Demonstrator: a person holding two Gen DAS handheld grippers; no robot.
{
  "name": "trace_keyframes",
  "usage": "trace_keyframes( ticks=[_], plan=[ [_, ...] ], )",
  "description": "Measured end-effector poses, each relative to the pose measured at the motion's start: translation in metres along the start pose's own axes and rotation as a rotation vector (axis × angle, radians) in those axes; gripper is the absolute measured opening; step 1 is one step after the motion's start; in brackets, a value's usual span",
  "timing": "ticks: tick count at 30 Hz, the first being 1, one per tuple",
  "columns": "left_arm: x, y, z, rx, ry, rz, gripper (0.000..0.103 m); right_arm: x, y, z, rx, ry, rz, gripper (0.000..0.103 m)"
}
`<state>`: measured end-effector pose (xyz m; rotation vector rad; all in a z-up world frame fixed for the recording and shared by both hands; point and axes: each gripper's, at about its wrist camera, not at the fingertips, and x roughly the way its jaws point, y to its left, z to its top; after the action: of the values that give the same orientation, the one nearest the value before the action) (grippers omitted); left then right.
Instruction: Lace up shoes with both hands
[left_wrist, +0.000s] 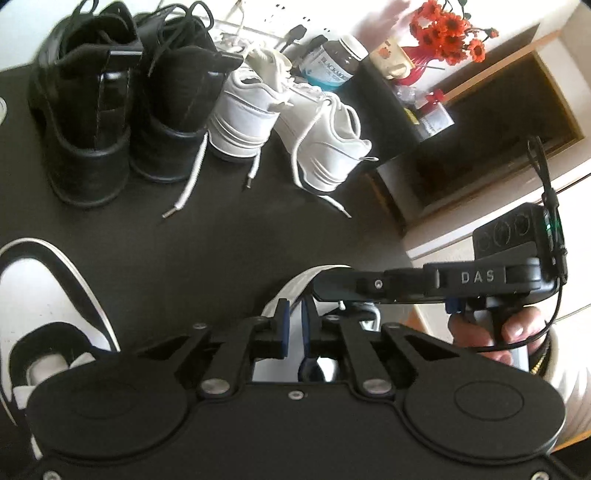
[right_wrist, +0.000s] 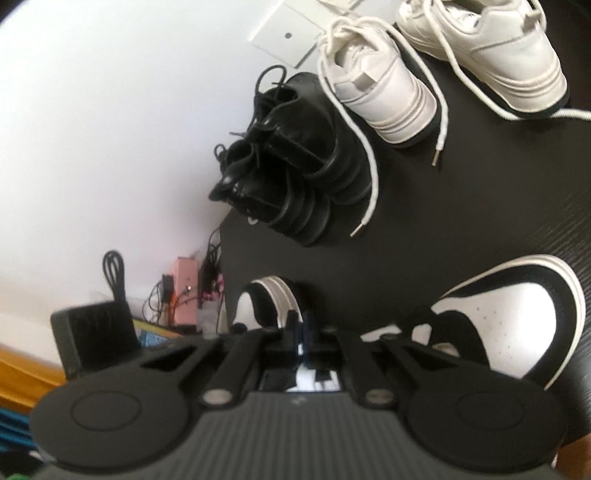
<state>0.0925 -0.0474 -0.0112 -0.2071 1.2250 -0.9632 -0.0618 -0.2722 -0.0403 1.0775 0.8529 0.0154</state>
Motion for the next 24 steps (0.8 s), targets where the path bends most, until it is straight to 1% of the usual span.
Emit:
trace_keyframes(
  ticks=[4, 7, 9, 10, 12, 13, 16, 18, 21, 23, 24],
  plan=[
    [0.000, -0.009, -0.003, 0.042, 0.000, 0.037, 0.006, 0.000, 0.002, 0.005, 0.005, -0.045, 0.018, 0.003],
    [0.000, -0.016, -0.003, 0.064, 0.002, 0.063, 0.006, -0.003, 0.006, 0.011, 0.008, -0.103, 0.043, 0.003],
    [0.000, -0.018, -0.002, 0.062, 0.001, 0.069, 0.006, -0.009, 0.010, 0.015, 0.004, -0.158, 0.067, 0.003],
    [-0.001, -0.018, 0.000, 0.052, -0.002, 0.063, 0.009, -0.012, 0.012, 0.017, -0.006, -0.182, 0.076, 0.003],
    [-0.002, -0.018, 0.005, 0.023, -0.017, 0.047, 0.026, -0.016, 0.019, 0.017, -0.045, -0.197, 0.093, 0.003],
    [-0.003, -0.019, 0.007, 0.011, -0.030, 0.039, 0.033, -0.017, 0.023, 0.016, -0.069, -0.197, 0.096, 0.003],
    [-0.003, -0.026, 0.011, 0.024, -0.041, 0.053, 0.033, -0.020, 0.031, 0.011, -0.125, -0.204, 0.078, 0.003],
    [-0.003, -0.030, 0.011, 0.035, -0.042, 0.066, 0.032, -0.023, 0.029, 0.010, -0.124, -0.221, 0.068, 0.003],
    [-0.010, -0.032, 0.011, 0.033, -0.059, 0.059, 0.034, -0.029, 0.023, 0.008, -0.109, -0.243, 0.062, 0.003],
    [-0.016, -0.033, 0.010, 0.030, -0.071, 0.051, 0.043, -0.033, 0.019, 0.007, -0.099, -0.255, 0.061, 0.003],
    [-0.016, -0.034, 0.010, 0.033, -0.073, 0.049, 0.044, -0.034, 0.017, 0.006, -0.094, -0.258, 0.063, 0.003]
  ],
)
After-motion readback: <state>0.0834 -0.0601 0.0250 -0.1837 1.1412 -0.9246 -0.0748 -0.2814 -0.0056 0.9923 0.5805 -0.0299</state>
